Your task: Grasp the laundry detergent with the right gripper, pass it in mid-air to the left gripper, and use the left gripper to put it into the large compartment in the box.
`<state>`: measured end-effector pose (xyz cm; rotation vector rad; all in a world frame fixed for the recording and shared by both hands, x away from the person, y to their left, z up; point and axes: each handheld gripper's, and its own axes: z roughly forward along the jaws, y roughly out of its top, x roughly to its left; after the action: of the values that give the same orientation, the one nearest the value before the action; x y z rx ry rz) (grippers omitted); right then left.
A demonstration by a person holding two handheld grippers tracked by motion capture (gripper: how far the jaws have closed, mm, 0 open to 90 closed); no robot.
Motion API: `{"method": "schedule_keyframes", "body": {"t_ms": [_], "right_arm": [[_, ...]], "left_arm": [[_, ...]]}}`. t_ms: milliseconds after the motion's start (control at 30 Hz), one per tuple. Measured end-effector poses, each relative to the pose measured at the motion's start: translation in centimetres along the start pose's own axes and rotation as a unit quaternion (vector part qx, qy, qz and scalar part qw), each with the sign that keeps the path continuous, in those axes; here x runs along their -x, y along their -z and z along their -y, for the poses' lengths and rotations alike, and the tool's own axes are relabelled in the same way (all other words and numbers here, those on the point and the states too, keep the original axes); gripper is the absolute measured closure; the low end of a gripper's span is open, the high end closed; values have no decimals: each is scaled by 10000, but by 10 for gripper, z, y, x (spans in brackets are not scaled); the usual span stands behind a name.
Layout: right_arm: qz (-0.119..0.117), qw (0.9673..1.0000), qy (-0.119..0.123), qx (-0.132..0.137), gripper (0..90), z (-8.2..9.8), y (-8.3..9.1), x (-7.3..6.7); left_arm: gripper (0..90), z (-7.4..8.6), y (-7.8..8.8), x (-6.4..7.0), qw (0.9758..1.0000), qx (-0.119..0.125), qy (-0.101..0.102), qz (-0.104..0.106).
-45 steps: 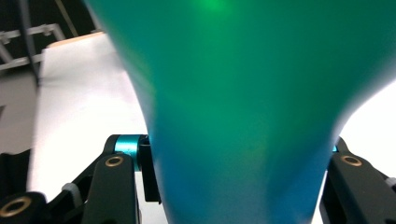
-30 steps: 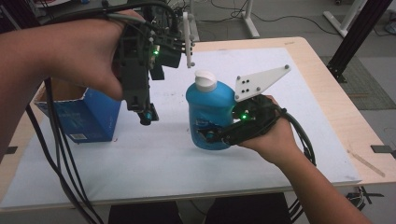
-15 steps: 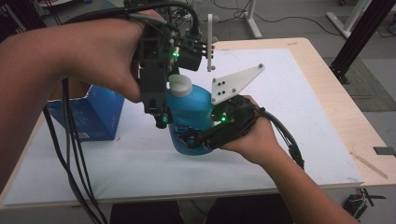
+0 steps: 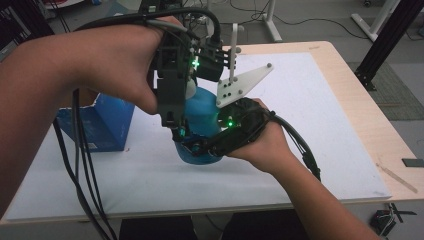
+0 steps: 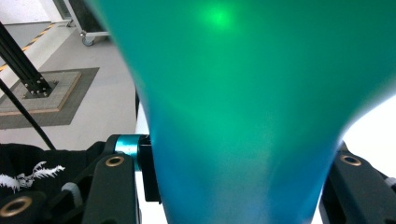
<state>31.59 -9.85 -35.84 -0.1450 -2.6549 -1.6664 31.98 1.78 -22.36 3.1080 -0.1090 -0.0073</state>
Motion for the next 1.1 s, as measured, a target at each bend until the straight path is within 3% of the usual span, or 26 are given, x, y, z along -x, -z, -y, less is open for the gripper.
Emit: {"method": "schedule_keyframes", "body": {"t_ms": [300,400,467,767,1100], "right_arm": [[-8,10000,30,36,443,-2,-1,0],[-12,10000,11,71,443,-2,-1,0],[-3,10000,8,73,443,-2,-1,0],[-5,10000,12,78,444,-2,0,0],[31,9999,70,86,444,-2,0,0]], "left_arm": [[18,0,-2,-1,9999,-48,107,-32],[40,-1,-2,0,9999,-63,62,-81],[118,-1,-1,1,9999,-53,66,-63],[126,-2,-2,0,9999,-65,94,-96],[192,-4,-2,0,9999,-84,94,-81]]}}
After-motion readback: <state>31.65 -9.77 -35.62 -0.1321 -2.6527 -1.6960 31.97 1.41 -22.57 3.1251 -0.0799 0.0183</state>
